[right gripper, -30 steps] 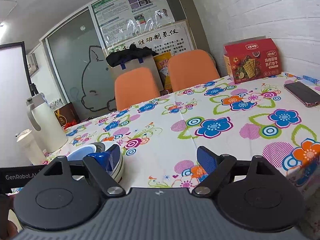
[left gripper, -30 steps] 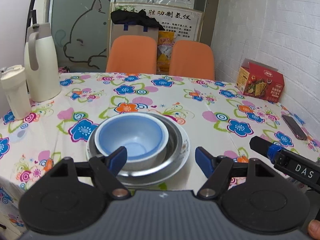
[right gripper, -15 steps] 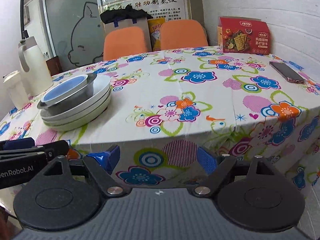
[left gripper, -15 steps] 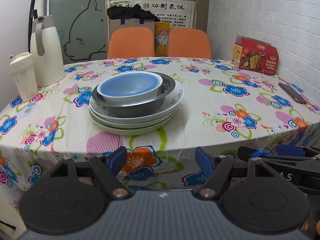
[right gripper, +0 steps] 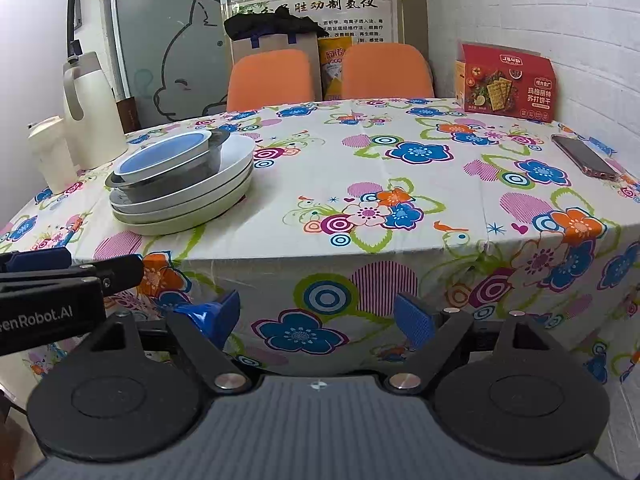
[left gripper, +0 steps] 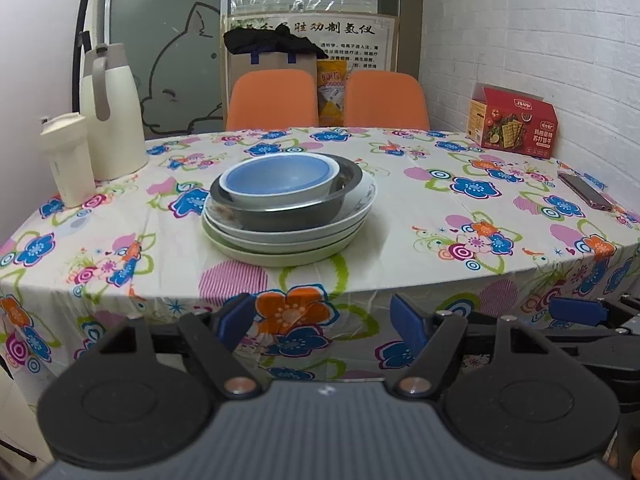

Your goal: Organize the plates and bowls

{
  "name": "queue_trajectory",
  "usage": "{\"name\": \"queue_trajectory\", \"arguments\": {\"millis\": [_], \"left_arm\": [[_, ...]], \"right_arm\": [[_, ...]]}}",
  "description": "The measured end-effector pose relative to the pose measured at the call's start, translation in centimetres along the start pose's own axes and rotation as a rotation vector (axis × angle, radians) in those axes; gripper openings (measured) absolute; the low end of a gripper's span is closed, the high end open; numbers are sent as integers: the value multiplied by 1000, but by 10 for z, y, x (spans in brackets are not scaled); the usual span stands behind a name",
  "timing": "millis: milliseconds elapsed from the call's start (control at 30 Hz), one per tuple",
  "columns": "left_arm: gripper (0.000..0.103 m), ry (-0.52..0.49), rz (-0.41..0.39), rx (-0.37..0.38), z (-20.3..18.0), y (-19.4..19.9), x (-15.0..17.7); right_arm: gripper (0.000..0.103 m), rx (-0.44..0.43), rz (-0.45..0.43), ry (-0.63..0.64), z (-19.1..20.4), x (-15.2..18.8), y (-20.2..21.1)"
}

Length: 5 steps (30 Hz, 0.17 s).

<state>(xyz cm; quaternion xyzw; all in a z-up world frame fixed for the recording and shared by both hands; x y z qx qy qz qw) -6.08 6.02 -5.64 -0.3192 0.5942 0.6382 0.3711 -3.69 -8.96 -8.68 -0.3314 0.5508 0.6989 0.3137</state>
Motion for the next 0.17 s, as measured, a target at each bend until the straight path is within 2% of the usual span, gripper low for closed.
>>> {"name": "queue_trajectory", "arguments": {"millis": [167], "left_arm": [[73, 28, -12, 34, 1, 2, 0]], "right_arm": [[71, -17, 6, 9, 4, 3, 0]]}}
Point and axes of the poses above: each gripper's, at about its wrist camera, not at the fingertips, and y roughly against the way its jaws point, z to its left, x to its underside, the point moved 7 cm from there along -y, roughly the way its jaws point, and after that the axes turned 7 degrees about -y, right-handed, at the moved point
